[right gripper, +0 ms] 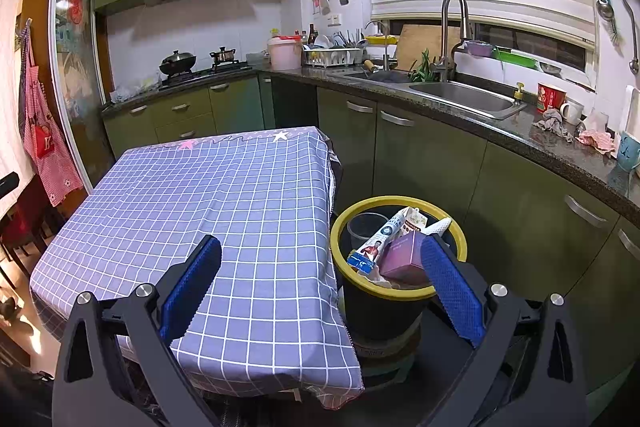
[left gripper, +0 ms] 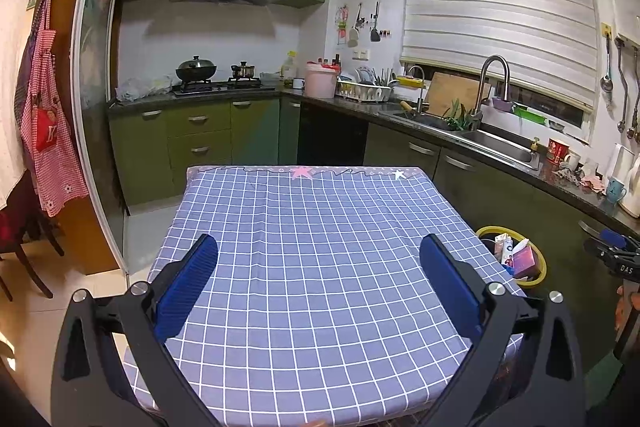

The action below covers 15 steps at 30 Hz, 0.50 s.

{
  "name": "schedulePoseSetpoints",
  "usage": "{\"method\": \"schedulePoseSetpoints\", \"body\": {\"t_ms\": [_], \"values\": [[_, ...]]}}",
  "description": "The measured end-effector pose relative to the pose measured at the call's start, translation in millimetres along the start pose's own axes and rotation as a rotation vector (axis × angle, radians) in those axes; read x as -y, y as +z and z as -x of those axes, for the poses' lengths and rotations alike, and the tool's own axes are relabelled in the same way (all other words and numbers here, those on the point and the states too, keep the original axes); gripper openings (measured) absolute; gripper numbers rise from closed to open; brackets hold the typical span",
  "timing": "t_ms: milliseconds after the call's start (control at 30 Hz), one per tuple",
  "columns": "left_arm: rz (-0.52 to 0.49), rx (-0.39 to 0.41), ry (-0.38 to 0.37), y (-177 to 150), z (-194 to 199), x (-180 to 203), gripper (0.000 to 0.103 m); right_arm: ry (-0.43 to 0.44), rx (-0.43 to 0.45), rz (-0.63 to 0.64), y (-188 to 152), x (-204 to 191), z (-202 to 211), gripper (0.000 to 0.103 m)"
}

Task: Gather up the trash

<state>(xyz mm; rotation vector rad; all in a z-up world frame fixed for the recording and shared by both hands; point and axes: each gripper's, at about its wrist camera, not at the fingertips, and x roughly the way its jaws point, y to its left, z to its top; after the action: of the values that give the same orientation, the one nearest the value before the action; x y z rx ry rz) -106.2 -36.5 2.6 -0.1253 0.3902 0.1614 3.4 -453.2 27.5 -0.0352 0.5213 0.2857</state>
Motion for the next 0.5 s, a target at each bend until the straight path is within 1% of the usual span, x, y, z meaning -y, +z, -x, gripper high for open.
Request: {"method": "schedulePoseSetpoints", "body": {"t_ms": [500], "values": [[-0.003,-0.004,-0.007,0.1,-0.2,-0.8,0.096,-0.002,0.001,-0.003,-0.5,-0.4,-2.4,0.098]]}}
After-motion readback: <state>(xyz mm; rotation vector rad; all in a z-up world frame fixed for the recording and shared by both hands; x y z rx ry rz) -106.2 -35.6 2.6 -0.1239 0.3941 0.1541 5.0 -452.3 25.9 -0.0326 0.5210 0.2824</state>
